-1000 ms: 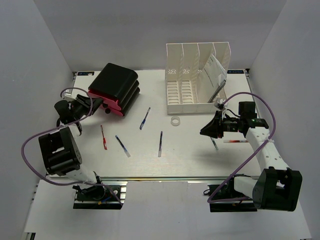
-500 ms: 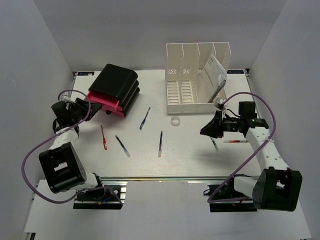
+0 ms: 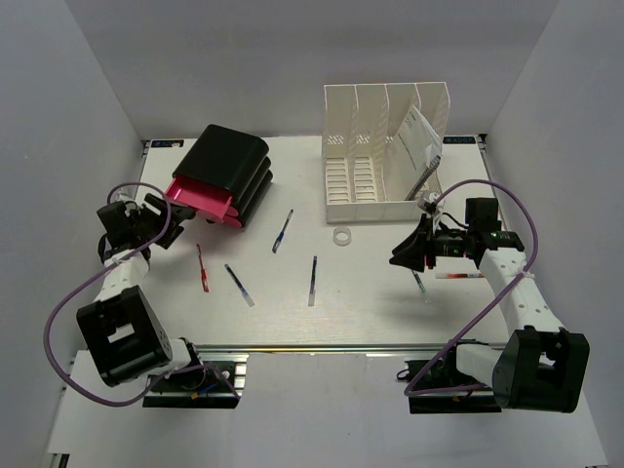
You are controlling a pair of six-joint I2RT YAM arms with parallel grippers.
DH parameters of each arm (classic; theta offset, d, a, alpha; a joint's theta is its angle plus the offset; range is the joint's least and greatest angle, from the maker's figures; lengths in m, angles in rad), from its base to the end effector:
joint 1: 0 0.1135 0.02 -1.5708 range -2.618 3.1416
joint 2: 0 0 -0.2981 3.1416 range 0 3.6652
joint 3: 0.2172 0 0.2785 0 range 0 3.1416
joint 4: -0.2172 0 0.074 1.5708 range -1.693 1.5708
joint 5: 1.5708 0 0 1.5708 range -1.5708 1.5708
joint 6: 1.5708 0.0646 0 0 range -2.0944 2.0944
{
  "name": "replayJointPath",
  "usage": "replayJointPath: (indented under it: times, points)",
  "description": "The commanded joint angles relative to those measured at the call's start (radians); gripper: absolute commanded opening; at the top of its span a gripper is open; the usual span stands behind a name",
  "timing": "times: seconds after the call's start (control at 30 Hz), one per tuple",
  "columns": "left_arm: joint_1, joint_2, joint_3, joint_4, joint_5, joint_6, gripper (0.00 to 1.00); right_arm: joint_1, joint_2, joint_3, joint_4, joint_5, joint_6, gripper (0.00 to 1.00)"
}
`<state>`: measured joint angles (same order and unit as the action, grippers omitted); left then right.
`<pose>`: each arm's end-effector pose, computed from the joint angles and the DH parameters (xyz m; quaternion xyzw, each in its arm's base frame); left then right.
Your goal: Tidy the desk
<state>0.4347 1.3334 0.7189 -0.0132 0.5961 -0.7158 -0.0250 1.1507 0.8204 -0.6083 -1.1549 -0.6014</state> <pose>0.2963 0.0976 0.2206 -0.3514 0.7871 -0.3199 0.3933 0.2357 0.0532 0.2735 -0.3890 0.7153 0.4134 0.4076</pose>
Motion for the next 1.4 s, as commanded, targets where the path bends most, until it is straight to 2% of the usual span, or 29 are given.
replayJointPath:
  times: [0.0,0.13,0.3,0.5,0.73,0.87,0.97,1.03,1.07,1.1,1.17,1.2,1.23,1.3,1.33,1.37]
  points:
    - [0.009,-0.037,0.039,-0.088,-0.062,0.036,0.78,-0.001,-0.022,-0.006,0.013,-0.012,-0.003,0.44]
    - [0.009,-0.072,0.027,-0.113,-0.074,0.038,0.85,-0.001,-0.026,-0.009,0.016,-0.006,-0.003,0.48]
    - [0.009,-0.16,0.014,-0.171,-0.094,0.049,0.87,0.002,-0.026,-0.01,0.019,0.012,-0.006,0.53]
    - [-0.011,-0.316,-0.036,-0.183,-0.105,0.039,0.87,0.004,-0.037,-0.021,0.039,0.044,-0.006,0.54]
    - [-0.011,-0.295,-0.045,-0.183,-0.067,0.055,0.87,0.004,-0.028,-0.02,0.042,0.063,-0.006,0.54]
    - [-0.021,-0.344,-0.053,-0.185,-0.042,0.075,0.82,0.005,-0.04,-0.024,0.062,0.109,-0.005,0.53]
    - [-0.021,-0.405,-0.085,-0.163,0.002,0.078,0.69,0.01,-0.071,-0.024,0.105,0.176,0.034,0.47]
    - [-0.021,-0.457,-0.105,-0.143,0.028,0.079,0.43,0.017,-0.086,-0.021,0.125,0.217,0.052,0.43]
    - [-0.03,-0.474,-0.119,-0.128,0.053,0.07,0.31,0.02,-0.097,-0.015,0.127,0.272,0.055,0.37]
    - [-0.039,-0.491,-0.16,-0.052,0.123,0.055,0.13,0.023,-0.1,-0.01,0.131,0.302,0.069,0.33]
    - [-0.051,-0.523,-0.188,0.039,0.189,0.018,0.08,0.022,-0.097,0.012,0.098,0.393,0.068,0.26]
    - [-0.051,-0.528,-0.199,0.051,0.236,0.012,0.07,0.022,-0.095,0.023,0.09,0.42,0.068,0.24]
    - [-0.06,-0.534,-0.2,0.053,0.251,0.015,0.11,0.023,-0.092,0.032,0.081,0.446,0.072,0.22]
    - [-0.06,-0.543,-0.196,0.02,0.255,0.044,0.26,0.023,-0.083,0.057,0.052,0.514,0.077,0.23]
    - [-0.085,-0.543,-0.191,-0.011,0.248,0.074,0.51,0.022,-0.079,0.063,0.048,0.564,0.084,0.29]
    - [-0.096,-0.545,-0.191,-0.03,0.243,0.081,0.61,0.022,-0.071,0.065,0.047,0.59,0.095,0.33]
